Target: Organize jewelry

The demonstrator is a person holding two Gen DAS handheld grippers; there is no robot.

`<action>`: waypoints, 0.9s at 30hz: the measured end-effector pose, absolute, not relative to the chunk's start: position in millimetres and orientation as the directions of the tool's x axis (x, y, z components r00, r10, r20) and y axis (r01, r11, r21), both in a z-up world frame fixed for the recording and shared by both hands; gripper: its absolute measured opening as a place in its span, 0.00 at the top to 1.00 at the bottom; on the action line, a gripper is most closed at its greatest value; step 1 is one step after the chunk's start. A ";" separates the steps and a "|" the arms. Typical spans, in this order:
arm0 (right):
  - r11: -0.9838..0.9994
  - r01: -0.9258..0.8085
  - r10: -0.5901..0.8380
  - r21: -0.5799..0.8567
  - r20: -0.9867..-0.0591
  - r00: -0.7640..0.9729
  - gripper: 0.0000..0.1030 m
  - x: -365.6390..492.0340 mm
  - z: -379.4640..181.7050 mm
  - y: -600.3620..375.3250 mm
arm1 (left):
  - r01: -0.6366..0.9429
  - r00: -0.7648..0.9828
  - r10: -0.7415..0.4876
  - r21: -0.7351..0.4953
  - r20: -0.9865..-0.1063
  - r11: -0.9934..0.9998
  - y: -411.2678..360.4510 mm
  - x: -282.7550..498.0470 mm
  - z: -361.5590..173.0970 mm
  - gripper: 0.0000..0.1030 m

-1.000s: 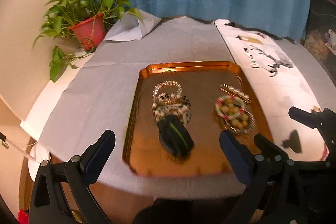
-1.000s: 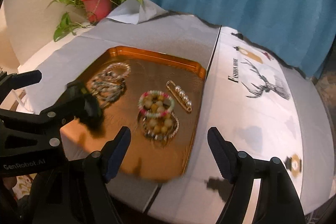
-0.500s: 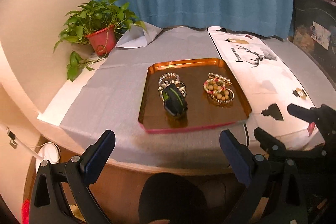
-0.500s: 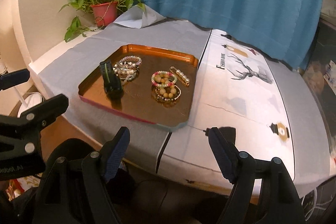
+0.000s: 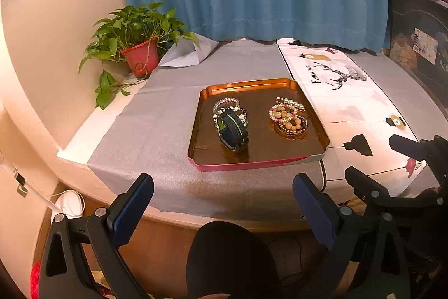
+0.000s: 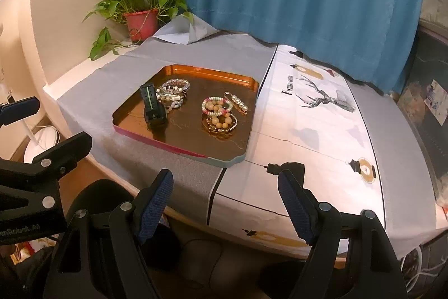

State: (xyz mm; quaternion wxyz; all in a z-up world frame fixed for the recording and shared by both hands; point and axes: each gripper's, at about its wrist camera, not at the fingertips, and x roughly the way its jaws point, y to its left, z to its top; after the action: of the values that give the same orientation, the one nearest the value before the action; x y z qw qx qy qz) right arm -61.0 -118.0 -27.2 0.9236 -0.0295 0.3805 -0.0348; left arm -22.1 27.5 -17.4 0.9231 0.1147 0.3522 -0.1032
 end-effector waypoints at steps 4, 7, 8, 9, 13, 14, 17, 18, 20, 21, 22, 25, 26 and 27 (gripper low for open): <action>0.995 0.041 -0.089 -0.086 -0.701 0.707 0.25 -62.0 -26.8 -117.0 | 0.273 0.729 -0.111 0.139 -0.676 0.952 27.9 -23.0 -17.2 0.04; 0.995 0.043 -0.091 -0.086 -0.701 0.707 0.25 -62.1 -26.8 -116.4 | 0.271 0.728 -0.108 0.139 -0.677 0.953 28.6 -24.0 -17.0 0.04; 0.995 0.044 -0.092 -0.086 -0.700 0.708 0.25 -62.3 -26.7 -116.5 | 0.271 0.728 -0.108 0.139 -0.677 0.952 28.8 -23.6 -17.2 0.04; 0.995 0.046 -0.094 -0.088 -0.699 0.709 0.25 -62.7 -26.5 -116.6 | 0.270 0.728 -0.109 0.137 -0.677 0.953 29.4 -23.8 -17.0 0.04; 0.995 0.047 -0.097 -0.090 -0.702 0.706 0.25 -63.8 -27.5 -118.3 | 0.265 0.724 -0.107 0.130 -0.682 0.956 32.1 -23.6 -17.7 0.04; 0.995 0.046 -0.097 -0.091 -0.702 0.706 0.25 -64.2 -27.4 -118.4 | 0.263 0.724 -0.107 0.130 -0.682 0.956 32.9 -23.7 -17.9 0.04; 0.995 0.047 -0.098 -0.091 -0.701 0.706 0.25 -63.5 -27.0 -117.7 | 0.260 0.724 -0.105 0.129 -0.682 0.957 34.4 -22.7 -17.9 0.04; 0.995 0.047 -0.097 -0.091 -0.701 0.707 0.25 -63.9 -27.0 -117.7 | 0.259 0.724 -0.104 0.129 -0.682 0.957 34.2 -22.2 -17.7 0.04; 0.995 0.046 -0.097 -0.092 -0.701 0.707 0.25 -63.1 -26.9 -117.8 | 0.259 0.724 -0.104 0.129 -0.682 0.957 34.2 -21.5 -17.3 0.04; 0.995 0.047 -0.098 -0.092 -0.700 0.707 0.25 -63.1 -26.9 -117.7 | 0.258 0.724 -0.103 0.129 -0.682 0.957 34.3 -21.6 -17.2 0.04; 0.995 0.047 -0.098 -0.092 -0.700 0.707 0.25 -63.5 -26.8 -118.4 | 0.259 0.724 -0.104 0.129 -0.682 0.957 34.3 -21.2 -17.3 0.04; 0.995 0.047 -0.098 -0.092 -0.701 0.707 0.25 -64.2 -26.9 -118.8 | 0.259 0.723 -0.104 0.128 -0.683 0.957 34.5 -21.1 -16.9 0.04; 0.995 0.045 -0.097 -0.093 -0.700 0.707 0.25 -64.0 -26.3 -118.6 | 0.259 0.723 -0.104 0.129 -0.683 0.957 34.6 -21.2 -16.8 0.04; 0.995 0.045 -0.097 -0.093 -0.700 0.707 0.25 -64.0 -26.1 -118.5 | 0.259 0.723 -0.103 0.130 -0.683 0.957 34.6 -21.4 -16.7 0.04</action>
State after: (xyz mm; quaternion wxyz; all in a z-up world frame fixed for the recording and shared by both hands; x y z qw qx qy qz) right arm -64.0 -118.5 -26.1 0.9232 -0.0345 0.3808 -0.0385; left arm -21.4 34.6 -16.7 0.9218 0.1087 0.3590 -0.0981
